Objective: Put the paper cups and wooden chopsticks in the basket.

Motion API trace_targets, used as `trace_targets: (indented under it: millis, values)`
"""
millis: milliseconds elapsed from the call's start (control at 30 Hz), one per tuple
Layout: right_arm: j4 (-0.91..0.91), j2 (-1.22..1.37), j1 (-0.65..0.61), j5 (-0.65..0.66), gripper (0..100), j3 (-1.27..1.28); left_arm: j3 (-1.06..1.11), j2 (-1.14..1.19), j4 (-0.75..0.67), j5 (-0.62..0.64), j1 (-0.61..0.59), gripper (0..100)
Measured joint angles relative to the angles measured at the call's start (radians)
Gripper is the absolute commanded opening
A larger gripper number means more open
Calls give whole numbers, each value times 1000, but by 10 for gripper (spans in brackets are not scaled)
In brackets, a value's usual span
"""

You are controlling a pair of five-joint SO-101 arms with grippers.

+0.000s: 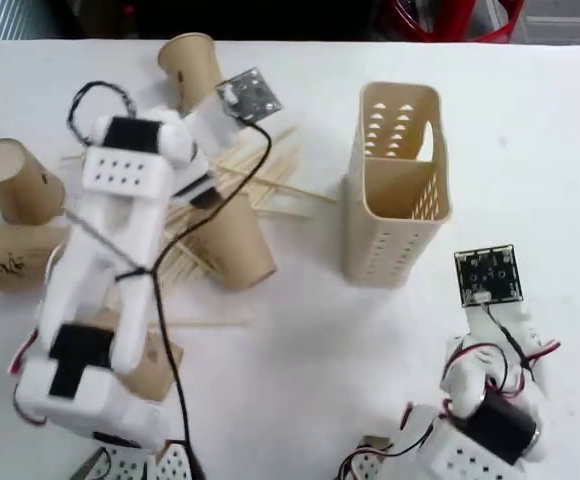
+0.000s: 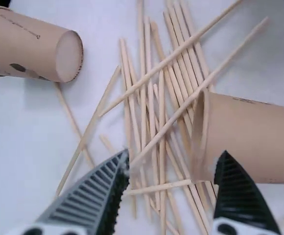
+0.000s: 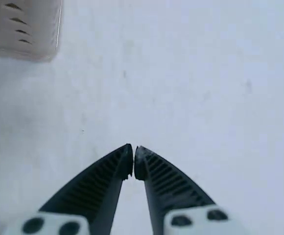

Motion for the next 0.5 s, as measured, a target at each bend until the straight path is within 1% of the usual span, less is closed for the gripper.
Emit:
trace_targets:
  millis: [133, 500]
  values:
    - [-35, 15, 9, 2, 20, 57, -78, 104, 29, 0, -5, 283]
    - [-41, 5, 11, 2, 20, 63, -97, 126, 123, 0, 46, 282]
